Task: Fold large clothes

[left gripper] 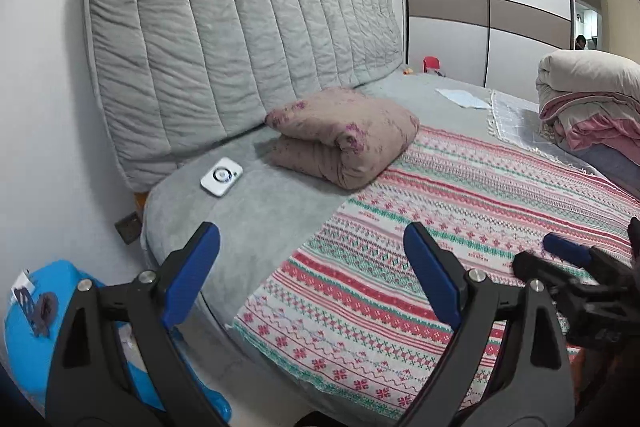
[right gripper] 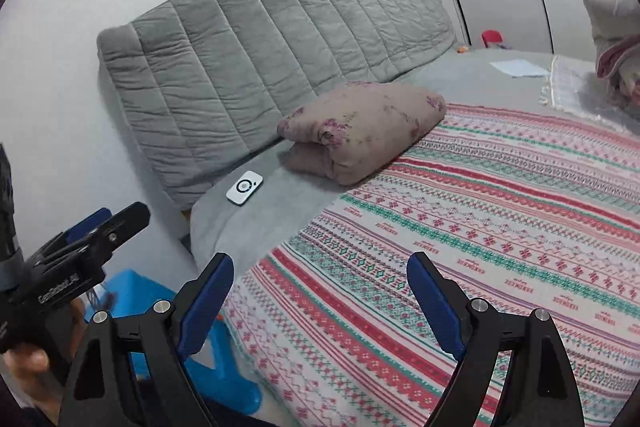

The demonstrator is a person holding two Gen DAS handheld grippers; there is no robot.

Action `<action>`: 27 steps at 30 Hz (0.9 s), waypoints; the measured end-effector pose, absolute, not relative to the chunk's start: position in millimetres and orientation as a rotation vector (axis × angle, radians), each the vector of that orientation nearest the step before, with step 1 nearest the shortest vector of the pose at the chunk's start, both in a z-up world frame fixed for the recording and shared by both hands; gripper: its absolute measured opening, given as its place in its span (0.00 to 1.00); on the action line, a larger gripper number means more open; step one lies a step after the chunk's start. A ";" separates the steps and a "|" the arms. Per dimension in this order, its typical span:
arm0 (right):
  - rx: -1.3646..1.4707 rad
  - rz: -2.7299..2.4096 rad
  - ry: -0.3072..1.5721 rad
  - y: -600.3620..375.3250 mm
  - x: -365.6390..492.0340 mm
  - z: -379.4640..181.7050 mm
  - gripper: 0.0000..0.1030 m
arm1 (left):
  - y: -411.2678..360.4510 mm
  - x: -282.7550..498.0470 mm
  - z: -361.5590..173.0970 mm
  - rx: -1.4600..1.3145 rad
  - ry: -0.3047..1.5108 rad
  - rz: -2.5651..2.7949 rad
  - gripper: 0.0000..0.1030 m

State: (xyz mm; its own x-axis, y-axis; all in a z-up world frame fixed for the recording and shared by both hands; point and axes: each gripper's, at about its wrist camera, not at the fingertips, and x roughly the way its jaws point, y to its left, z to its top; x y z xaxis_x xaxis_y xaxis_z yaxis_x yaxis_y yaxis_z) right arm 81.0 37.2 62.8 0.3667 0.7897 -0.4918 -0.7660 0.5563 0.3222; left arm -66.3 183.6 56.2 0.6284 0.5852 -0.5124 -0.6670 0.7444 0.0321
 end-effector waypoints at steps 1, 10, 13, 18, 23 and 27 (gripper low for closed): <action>0.041 0.996 0.643 33.8 79.3 62.9 0.87 | 182.8 -64.9 51.2 -0.171 0.534 0.726 0.90; 0.010 0.913 0.579 28.7 79.3 57.6 0.87 | 186.5 -48.9 30.7 -0.202 0.568 0.731 0.90; -0.001 0.904 0.565 32.1 76.2 56.5 0.87 | 182.4 -47.4 30.4 -0.190 0.562 0.743 0.90; -0.037 0.869 0.518 35.9 66.8 56.6 0.87 | 173.2 -50.4 34.3 -0.121 0.533 0.764 0.91; -0.081 0.853 0.493 41.7 59.0 55.7 0.87 | 164.4 -64.4 42.7 -0.070 0.450 0.793 1.00; -0.120 0.839 0.468 46.8 51.9 56.3 0.89 | 163.4 -67.5 44.7 -0.055 0.433 0.807 1.00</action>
State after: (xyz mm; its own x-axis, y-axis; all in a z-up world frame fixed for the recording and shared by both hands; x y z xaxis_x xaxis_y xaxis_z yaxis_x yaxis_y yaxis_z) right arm 51.9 46.8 56.3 0.5733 0.6881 -0.4448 -0.7401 0.6678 0.0793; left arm -67.5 163.4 44.7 0.6096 0.6872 -0.3952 -0.7093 0.6954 0.1151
